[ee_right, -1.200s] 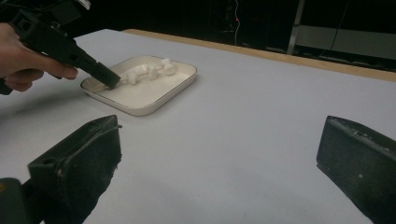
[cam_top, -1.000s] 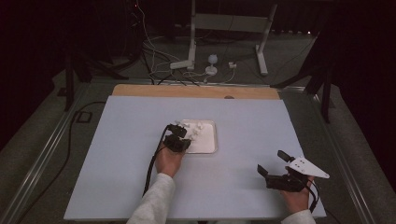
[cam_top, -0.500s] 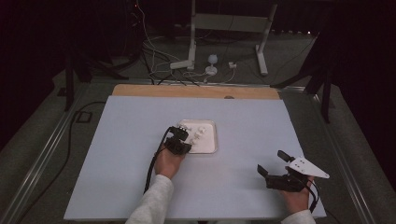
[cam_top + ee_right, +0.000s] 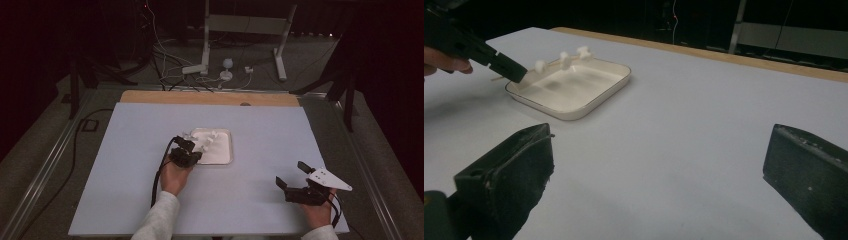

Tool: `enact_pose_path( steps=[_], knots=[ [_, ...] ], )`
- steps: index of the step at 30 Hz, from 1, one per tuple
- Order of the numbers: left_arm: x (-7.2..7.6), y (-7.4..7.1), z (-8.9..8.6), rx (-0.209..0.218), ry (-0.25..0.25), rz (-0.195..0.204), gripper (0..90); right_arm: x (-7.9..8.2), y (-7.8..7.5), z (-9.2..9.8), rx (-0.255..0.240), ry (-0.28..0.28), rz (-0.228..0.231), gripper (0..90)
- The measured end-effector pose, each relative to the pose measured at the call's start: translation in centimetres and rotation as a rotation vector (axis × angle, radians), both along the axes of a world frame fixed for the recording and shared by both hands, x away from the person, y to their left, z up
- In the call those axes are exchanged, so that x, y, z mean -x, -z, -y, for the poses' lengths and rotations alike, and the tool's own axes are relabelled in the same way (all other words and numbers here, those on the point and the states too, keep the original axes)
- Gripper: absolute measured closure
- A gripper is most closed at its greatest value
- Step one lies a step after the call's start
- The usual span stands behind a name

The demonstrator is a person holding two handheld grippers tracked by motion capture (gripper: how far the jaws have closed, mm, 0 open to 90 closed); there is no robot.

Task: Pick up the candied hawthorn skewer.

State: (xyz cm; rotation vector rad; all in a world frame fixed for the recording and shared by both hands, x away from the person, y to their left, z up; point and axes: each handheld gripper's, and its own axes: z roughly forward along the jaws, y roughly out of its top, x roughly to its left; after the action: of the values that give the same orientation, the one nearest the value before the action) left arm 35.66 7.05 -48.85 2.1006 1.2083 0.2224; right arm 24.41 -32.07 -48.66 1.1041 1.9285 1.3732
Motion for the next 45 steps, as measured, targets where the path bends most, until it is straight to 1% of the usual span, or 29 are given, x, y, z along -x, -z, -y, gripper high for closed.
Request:
enact_pose_path(
  steps=[4,5,6,7,8,9,10,12,13,14,16,17,19,22,25,28,30,31,33,34,36,39,40,41,45],
  knots=[
    [0.4,-0.6,-0.6,0.033,0.000,0.026,90.0,0.0,0.1,-0.1,-0.007,-0.003,-0.012,0.0],
    [0.6,-0.7,-0.8,0.035,0.000,0.035,90.0,-0.1,0.0,-0.1,-0.019,-0.004,-0.021,0.0],
    [0.7,-0.8,-1.0,0.042,0.008,0.043,90.0,-0.1,0.0,-0.1,-0.019,-0.004,-0.021,0.0],
    [0.8,-0.9,-1.2,0.057,0.014,0.051,90.0,-0.2,-0.1,-0.1,-0.030,-0.010,-0.026,0.0],
    [1.0,-1.0,-1.3,0.067,0.021,0.058,90.0,-0.2,-0.4,-0.1,-0.040,-0.007,-0.026,0.0],
    [1.2,-1.1,-1.5,0.065,0.025,0.065,90.0,-0.2,-0.4,-0.1,-0.040,-0.007,-0.026,0.0],
    [1.3,-1.2,-1.7,0.069,0.029,0.074,90.0,-0.3,-0.9,-0.1,-0.053,-0.017,-0.024,0.0],
    [1.6,-1.4,-2.2,0.090,0.041,0.094,90.0,-0.3,-1.2,-0.1,-0.057,-0.020,-0.025,0.0],
    [1.8,-1.5,-2.4,0.088,0.037,0.100,90.0,-0.4,-1.5,-0.1,-0.066,-0.025,-0.025,0.0],
    [1.9,-1.6,-2.6,0.096,0.038,0.108,90.0,-0.7,-2.0,-0.2,-0.077,-0.035,-0.029,0.0],
    [2.1,-1.8,-3.0,0.111,0.049,0.121,90.0,-1.0,-2.4,-0.3,-0.087,-0.047,-0.027,0.0],
    [2.3,-1.9,-3.1,0.110,0.050,0.126,90.0,-1.3,-2.7,-0.4,-0.098,-0.059,-0.031,0.0],
    [2.6,-2.1,-3.4,0.116,0.062,0.135,90.0,-1.5,-2.9,-0.6,-0.102,-0.068,-0.031,0.0],
    [3.0,-2.3,-3.7,0.116,0.068,0.148,90.0,-2.6,-3.6,-1.5,-0.092,-0.097,-0.037,0.1],
    [3.5,-2.6,-4.2,0.127,0.079,0.165,90.0,-3.0,-3.9,-2.0,-0.091,-0.112,-0.041,0.1],
    [3.9,-2.9,-4.8,0.158,0.087,0.181,90.0,-3.5,-4.3,-2.8,-0.080,-0.136,-0.040,0.1],
    [4.2,-3.0,-5.1,0.160,0.086,0.184,90.0,-3.7,-4.5,-3.3,-0.079,-0.151,-0.040,0.1],
    [4.3,-3.0,-5.3,0.167,0.088,0.185,90.0,-4.0,-4.8,-3.8,-0.081,-0.170,-0.037,0.6],
    [4.7,-3.0,-5.5,0.177,0.093,0.196,90.0,-4.1,-4.9,-4.0,-0.081,-0.175,-0.036,0.6],
    [4.8,-3.0,-5.6,0.180,0.095,0.199,90.0,-4.5,-5.3,-4.6,-0.085,-0.184,-0.034,0.6],
    [5.0,-2.9,-5.8,0.199,0.094,0.201,90.0,-4.7,-5.4,-4.8,-0.089,-0.188,-0.033,0.6],
    [5.1,-3.0,-6.0,0.204,0.101,0.210,90.0,-5.4,-6.0,-5.7,-0.097,-0.200,-0.038,0.5],
    [5.2,-3.0,-6.1,0.217,0.102,0.214,90.0,-5.4,-6.0,-5.7,-0.097,-0.200,-0.038,0.5],
    [5.2,-3.1,-6.2,0.219,0.104,0.218,90.0,-5.8,-6.4,-6.2,-0.102,-0.207,-0.036,0.5],
    [5.4,-3.2,-6.4,0.226,0.107,0.233,90.0,-6.3,-6.9,-6.9,-0.109,-0.216,-0.039,0.5]
  ],
)
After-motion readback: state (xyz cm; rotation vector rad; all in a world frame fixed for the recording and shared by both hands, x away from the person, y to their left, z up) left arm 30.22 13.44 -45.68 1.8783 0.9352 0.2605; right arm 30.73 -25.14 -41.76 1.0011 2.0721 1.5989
